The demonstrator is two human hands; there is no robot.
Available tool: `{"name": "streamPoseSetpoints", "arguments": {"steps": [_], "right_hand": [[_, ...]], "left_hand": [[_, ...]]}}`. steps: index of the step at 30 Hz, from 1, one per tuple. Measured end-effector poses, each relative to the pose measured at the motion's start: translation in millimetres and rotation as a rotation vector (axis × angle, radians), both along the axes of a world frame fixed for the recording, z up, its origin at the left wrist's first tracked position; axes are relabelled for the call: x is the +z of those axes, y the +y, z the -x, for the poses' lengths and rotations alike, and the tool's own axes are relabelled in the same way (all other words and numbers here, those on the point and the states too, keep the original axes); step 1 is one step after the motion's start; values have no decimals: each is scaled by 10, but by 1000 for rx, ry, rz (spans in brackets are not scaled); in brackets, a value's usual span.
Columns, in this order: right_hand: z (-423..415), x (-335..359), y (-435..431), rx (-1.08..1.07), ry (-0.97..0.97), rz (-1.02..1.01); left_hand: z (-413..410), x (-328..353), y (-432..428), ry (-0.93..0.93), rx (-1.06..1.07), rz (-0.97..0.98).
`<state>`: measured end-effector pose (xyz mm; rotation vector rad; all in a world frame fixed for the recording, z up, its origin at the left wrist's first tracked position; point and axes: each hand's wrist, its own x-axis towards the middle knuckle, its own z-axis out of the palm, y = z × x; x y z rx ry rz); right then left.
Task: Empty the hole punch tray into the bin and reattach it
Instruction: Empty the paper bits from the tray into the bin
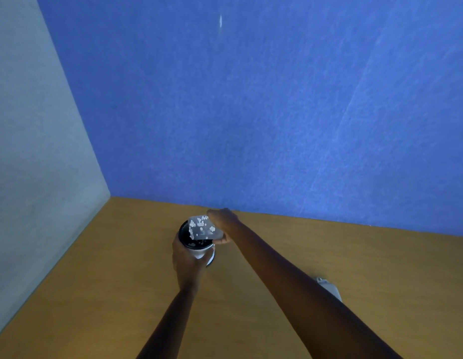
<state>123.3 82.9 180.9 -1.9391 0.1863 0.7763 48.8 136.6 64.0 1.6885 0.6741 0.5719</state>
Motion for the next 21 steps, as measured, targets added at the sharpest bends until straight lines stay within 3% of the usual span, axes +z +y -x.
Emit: {"name": "streamPoseSetpoints", "arguments": {"steps": [6,21], "right_hand": [[-37,-14,37,117,-118,150],[-121,-196,160,148,-211,208]], "left_hand": [[-18,-12,-3,-5,8,-17],[-57,-97,15,-32,13,-22]]}}
